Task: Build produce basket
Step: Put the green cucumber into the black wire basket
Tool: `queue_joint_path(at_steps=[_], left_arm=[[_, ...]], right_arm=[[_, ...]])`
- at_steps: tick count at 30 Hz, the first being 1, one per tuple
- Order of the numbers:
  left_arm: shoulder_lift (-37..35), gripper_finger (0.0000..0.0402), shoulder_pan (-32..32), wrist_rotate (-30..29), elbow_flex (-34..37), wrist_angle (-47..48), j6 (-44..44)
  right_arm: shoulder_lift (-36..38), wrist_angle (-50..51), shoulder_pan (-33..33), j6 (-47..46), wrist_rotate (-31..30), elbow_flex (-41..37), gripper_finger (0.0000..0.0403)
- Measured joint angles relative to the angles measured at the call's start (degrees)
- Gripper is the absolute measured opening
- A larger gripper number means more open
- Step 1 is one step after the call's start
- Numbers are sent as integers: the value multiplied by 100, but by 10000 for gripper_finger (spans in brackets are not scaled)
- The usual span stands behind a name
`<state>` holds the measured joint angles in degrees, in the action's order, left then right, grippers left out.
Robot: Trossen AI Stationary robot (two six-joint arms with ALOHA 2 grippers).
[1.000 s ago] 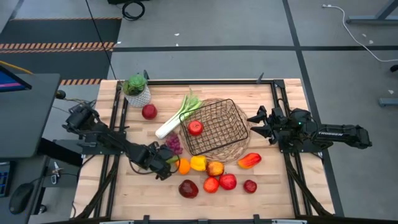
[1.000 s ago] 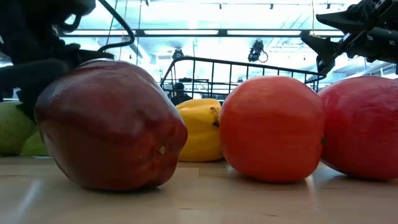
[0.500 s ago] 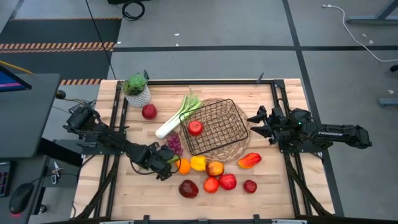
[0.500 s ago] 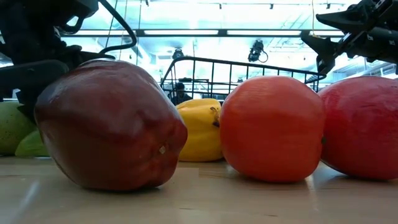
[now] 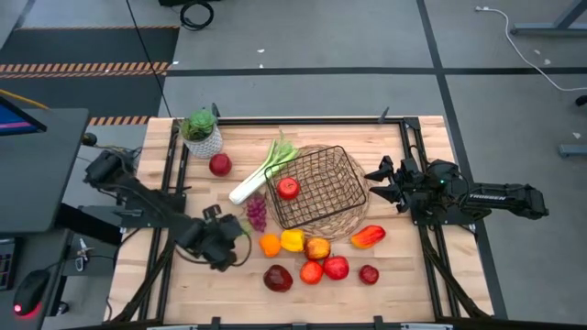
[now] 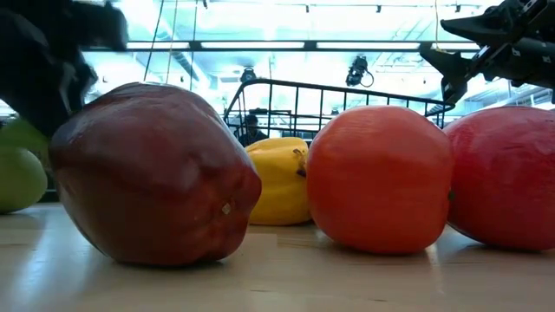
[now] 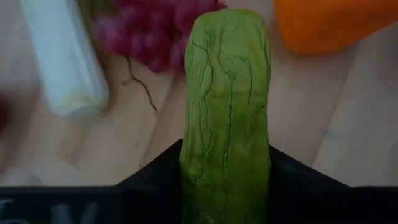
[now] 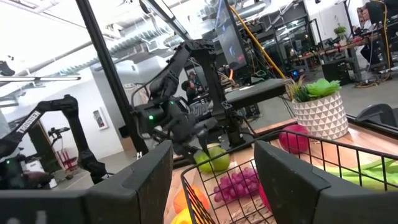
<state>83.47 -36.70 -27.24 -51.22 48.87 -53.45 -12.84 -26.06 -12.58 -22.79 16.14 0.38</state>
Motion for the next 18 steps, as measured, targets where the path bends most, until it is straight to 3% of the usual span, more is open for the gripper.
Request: queue_joint_path(at_steps=[4, 10, 18], left_arm=[[-336, 166, -253, -556, 0, 592, -36], [-667, 169, -291, -945, 0, 1501, -30], [-786, 171, -312, -1345, -2, 1845, 3]], right_arm=[[-1, 0, -1, 0, 0, -1, 231], [-2, 0, 0, 0, 0, -2, 231], [-2, 0, 0, 0, 0, 0, 231]])
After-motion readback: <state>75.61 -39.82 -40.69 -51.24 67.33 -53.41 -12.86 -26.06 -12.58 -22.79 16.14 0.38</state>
